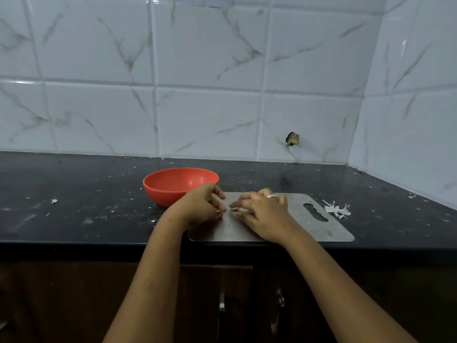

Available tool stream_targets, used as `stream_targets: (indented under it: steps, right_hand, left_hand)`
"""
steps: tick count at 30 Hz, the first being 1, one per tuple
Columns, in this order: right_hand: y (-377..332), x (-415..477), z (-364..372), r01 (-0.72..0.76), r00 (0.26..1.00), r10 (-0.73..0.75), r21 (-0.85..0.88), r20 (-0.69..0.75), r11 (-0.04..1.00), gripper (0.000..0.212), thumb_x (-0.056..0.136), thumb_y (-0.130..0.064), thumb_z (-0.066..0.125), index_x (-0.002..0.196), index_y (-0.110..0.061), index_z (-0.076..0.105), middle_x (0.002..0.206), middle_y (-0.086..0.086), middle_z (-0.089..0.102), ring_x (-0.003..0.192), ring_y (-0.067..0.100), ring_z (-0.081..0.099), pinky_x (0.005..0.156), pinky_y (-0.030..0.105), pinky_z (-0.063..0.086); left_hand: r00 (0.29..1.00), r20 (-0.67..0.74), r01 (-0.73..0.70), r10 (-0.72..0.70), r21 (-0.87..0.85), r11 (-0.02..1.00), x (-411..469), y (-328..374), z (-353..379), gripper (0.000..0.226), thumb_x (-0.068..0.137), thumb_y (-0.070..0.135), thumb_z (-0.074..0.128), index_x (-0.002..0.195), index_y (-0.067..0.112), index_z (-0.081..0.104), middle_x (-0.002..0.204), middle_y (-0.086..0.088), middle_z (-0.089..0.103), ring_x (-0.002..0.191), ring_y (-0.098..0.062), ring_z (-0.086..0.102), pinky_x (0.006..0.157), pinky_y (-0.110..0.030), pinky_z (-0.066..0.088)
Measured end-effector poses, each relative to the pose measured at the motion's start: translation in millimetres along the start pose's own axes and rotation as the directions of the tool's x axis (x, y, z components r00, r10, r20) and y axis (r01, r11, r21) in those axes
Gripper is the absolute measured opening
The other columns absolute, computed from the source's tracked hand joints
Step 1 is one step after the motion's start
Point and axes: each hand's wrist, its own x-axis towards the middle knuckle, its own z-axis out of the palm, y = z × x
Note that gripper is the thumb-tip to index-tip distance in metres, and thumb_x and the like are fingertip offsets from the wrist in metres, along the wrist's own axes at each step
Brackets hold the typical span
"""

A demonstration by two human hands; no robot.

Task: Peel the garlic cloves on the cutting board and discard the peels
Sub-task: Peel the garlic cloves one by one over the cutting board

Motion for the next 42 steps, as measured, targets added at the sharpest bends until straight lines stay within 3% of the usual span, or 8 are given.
stream_targets:
  steps: [5,15,21,24,27,32,36,42]
  right_hand:
    - [0.1,3.1,-2.9,-0.103,0.991,0.105,-0.026,0.08,0.994,0.034,0.101,-0.047,0.036,0.131,-0.047,0.053,0.143,-0.024,0.042,0.132,0.015,0.028,0.085,0.038,0.018]
    - [-5.5,9.6,-7.3,-0.004,0.961,0.03,-0.095,0.275,0.995,0.043,0.097,-0.062,0.023,0.139,-0.058,0.033,0.155,-0.02,0.027,0.145,0.013,0.015,0.11,0.061,0.0]
    - [-11.8,10.1,1.2,0.017,0.994,0.008,0.233,-0.106,0.972,0.027,0.096,-0.04,0.053,0.121,-0.043,0.063,0.129,-0.018,0.058,0.128,0.004,0.039,0.1,0.035,0.018]
    - [-18.8,10.6,4.5,0.078,0.992,-0.029,0.403,-0.126,0.912,0.02,0.09,-0.027,0.066,0.108,-0.027,0.074,0.105,-0.008,0.072,0.102,0.006,0.062,0.092,0.025,0.043]
    - [-20.7,11.8,6.8,0.082,0.987,-0.011,0.441,-0.162,0.893,0.016,0.09,-0.016,0.066,0.103,-0.019,0.075,0.094,-0.006,0.074,0.085,0.003,0.065,0.073,0.011,0.045]
    - [-12.5,11.4,6.9,0.029,0.948,0.172,0.613,-0.267,0.79,0.011,0.085,-0.007,0.07,0.092,-0.012,0.076,0.078,-0.003,0.073,0.07,0.001,0.066,0.061,0.009,0.046]
    - [-10.6,8.7,3.5,0.025,0.932,0.252,0.742,-0.259,0.67,0.008,0.085,-0.003,0.07,0.089,-0.008,0.075,0.075,0.003,0.073,0.068,0.004,0.068,0.065,0.014,0.052]
    - [-10.2,6.9,2.0,-0.002,0.938,0.288,0.827,-0.193,0.561,0.009,0.087,0.001,0.066,0.09,-0.003,0.074,0.076,0.006,0.073,0.065,0.005,0.066,0.06,0.016,0.049]
  left_hand:
    - [0.991,0.129,0.063,-0.039,-0.184,0.981,-6.6,-1.0,-12.7,0.041,0.087,-0.021,0.046,0.1,0.017,0.051,0.096,-0.013,0.065,0.089,-0.019,0.063,0.079,-0.028,0.055]
    - [0.966,-0.224,-0.141,0.131,-0.03,0.99,-2.8,-20.4,9.7,0.035,0.076,-0.002,0.075,0.094,0.02,0.055,0.063,0.006,0.067,0.059,-0.002,0.059,0.065,-0.016,0.047]
    - [0.939,-0.294,-0.186,0.178,0.001,0.983,-3.9,-18.8,14.1,0.038,0.07,-0.001,0.081,0.093,0.013,0.055,0.062,0.004,0.067,0.054,0.003,0.061,0.058,-0.008,0.044]
    - [0.941,-0.29,-0.191,0.176,-0.022,0.981,-3.9,-18.2,12.9,0.043,0.07,0.0,0.08,0.099,0.015,0.052,0.063,0.0,0.067,0.052,-0.003,0.058,0.053,-0.013,0.045]
    - [0.937,-0.309,-0.195,0.164,-0.073,0.978,-4.4,-18.2,12.7,0.047,0.07,0.003,0.082,0.1,0.022,0.051,0.071,-0.009,0.071,0.06,-0.011,0.06,0.059,-0.022,0.048]
    - [0.949,-0.291,-0.215,0.124,-0.304,0.928,-0.5,-10.0,24.3,0.044,0.072,-0.001,0.08,0.104,0.018,0.057,0.08,-0.009,0.075,0.083,-0.019,0.072,0.083,-0.031,0.055]
    - [0.913,-0.393,-0.229,0.106,-0.282,0.932,0.4,1.9,37.7,0.016,0.071,0.001,0.081,0.081,0.008,0.07,0.076,-0.011,0.073,0.069,-0.014,0.069,0.072,-0.026,0.057]
    - [0.903,-0.414,-0.275,0.118,-0.344,0.898,-1.4,0.1,41.3,0.023,0.073,-0.007,0.075,0.067,0.013,0.067,0.077,-0.008,0.072,0.067,-0.01,0.066,0.068,-0.022,0.056]
